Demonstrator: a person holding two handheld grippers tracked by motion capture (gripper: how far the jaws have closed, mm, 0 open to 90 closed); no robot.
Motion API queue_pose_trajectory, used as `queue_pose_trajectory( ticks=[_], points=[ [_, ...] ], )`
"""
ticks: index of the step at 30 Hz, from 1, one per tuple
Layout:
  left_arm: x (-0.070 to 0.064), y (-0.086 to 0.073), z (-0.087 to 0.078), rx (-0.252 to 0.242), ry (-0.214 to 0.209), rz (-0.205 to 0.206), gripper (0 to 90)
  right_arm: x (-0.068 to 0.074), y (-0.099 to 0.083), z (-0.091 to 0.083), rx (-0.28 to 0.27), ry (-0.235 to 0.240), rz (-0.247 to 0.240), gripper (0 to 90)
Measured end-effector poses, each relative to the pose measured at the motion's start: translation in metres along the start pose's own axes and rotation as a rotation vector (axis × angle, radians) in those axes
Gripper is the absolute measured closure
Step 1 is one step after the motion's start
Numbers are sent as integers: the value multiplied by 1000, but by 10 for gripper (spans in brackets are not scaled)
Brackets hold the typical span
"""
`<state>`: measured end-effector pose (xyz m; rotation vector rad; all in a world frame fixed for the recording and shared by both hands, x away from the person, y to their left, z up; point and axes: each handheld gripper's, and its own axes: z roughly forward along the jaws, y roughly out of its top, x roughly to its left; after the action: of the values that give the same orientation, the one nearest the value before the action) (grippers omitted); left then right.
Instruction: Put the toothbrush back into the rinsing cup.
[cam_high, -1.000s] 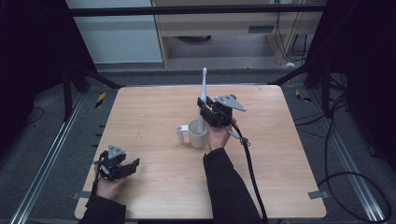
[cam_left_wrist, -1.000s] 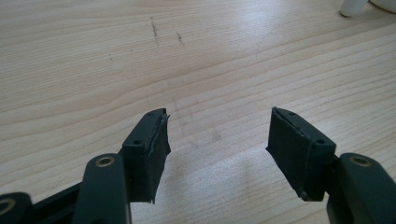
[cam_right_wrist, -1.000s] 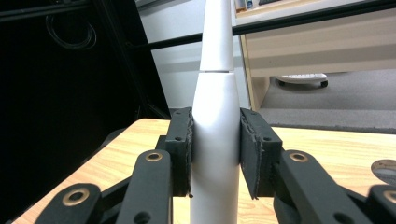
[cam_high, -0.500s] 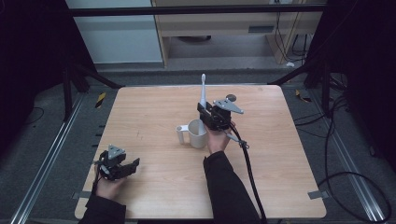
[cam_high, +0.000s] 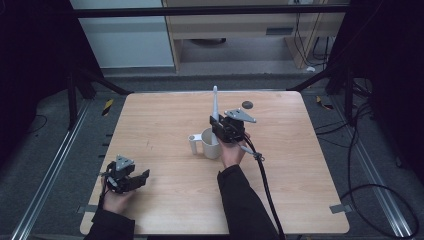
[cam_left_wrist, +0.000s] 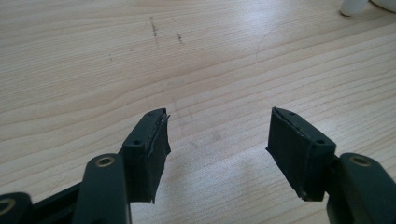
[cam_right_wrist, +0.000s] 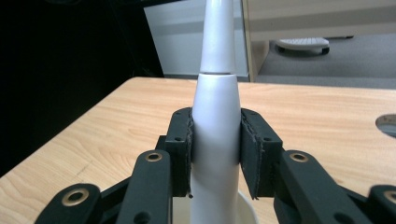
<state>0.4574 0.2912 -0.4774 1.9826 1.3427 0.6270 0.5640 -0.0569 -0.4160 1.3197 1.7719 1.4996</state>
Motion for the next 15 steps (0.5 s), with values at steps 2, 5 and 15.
queue_pose_trajectory(
  ticks=[2, 5, 15],
  points=[
    [0, 0, 0, 1, 0, 0, 373, -1, -2, 0, 13, -1, 0, 669],
    [0, 0, 0, 1, 0, 0, 373, -2, -3, 1, 22, -2, 0, 669],
    [0, 0, 0, 2, 0, 0, 373, -5, -10, 3, 79, -5, -4, 667]
  ],
)
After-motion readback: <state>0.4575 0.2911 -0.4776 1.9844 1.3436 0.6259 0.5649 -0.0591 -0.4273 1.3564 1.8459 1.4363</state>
